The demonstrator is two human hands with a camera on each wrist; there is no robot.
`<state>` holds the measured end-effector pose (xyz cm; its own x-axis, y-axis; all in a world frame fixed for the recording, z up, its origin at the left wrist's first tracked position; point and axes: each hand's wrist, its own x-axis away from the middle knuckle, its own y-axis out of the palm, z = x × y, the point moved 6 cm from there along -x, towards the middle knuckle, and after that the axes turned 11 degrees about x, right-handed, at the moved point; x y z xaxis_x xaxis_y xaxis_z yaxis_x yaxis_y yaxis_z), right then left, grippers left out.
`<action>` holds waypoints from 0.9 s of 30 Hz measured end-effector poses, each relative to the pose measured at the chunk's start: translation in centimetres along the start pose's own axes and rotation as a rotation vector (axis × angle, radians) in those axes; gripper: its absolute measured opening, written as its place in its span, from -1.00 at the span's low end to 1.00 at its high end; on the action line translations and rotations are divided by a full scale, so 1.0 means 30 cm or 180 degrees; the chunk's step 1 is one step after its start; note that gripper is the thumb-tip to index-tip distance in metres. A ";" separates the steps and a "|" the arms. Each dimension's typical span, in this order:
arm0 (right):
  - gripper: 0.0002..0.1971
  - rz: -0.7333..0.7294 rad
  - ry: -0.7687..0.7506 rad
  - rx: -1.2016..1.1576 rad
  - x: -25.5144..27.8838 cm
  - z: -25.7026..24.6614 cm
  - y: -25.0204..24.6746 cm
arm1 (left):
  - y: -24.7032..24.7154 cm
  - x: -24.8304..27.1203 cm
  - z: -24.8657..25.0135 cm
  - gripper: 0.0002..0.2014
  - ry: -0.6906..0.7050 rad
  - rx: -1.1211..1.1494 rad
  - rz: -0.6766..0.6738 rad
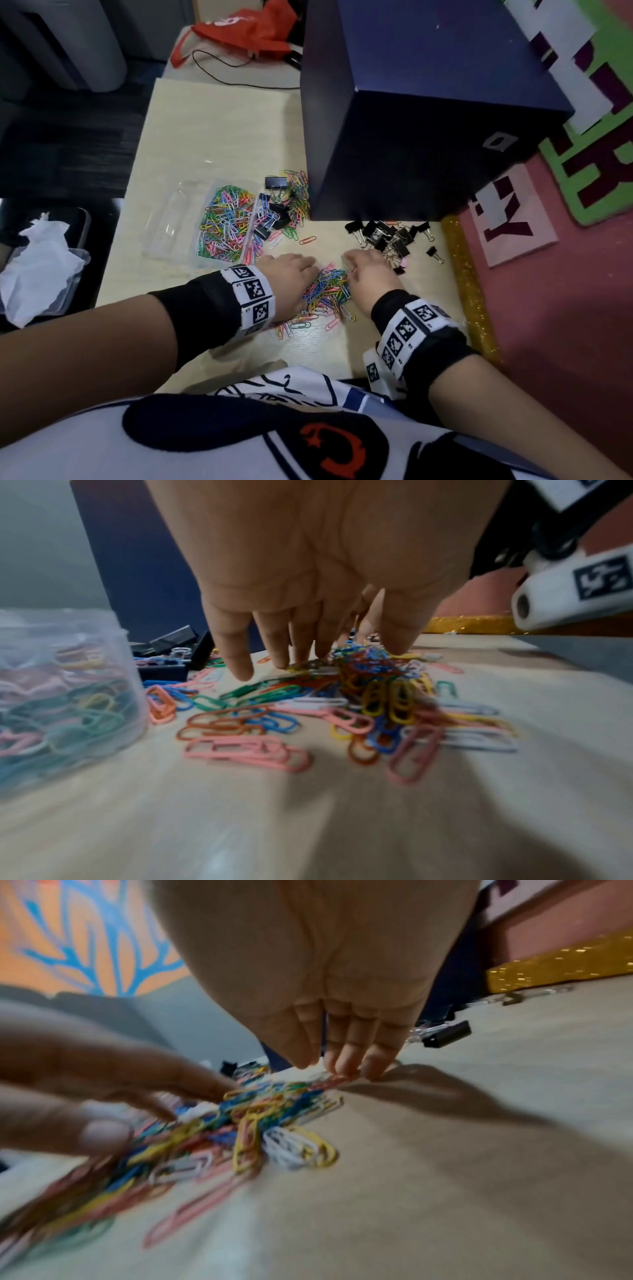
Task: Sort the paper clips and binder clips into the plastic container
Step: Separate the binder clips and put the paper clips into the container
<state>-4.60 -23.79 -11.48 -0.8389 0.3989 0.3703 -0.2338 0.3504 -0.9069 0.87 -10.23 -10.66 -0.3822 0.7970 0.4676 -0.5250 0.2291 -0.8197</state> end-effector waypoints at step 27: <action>-0.19 -0.0299 -0.0376 0.0826 -0.123 0.022 -0.093 | -0.026 -0.031 0.029 -0.47 -0.0035 -0.0076 0.0123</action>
<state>-1.17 -26.81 -10.45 -0.8555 0.2682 0.4430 -0.4182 0.1468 -0.8964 0.98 -11.62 -10.18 -0.4104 0.7994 0.4389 -0.4914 0.2115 -0.8448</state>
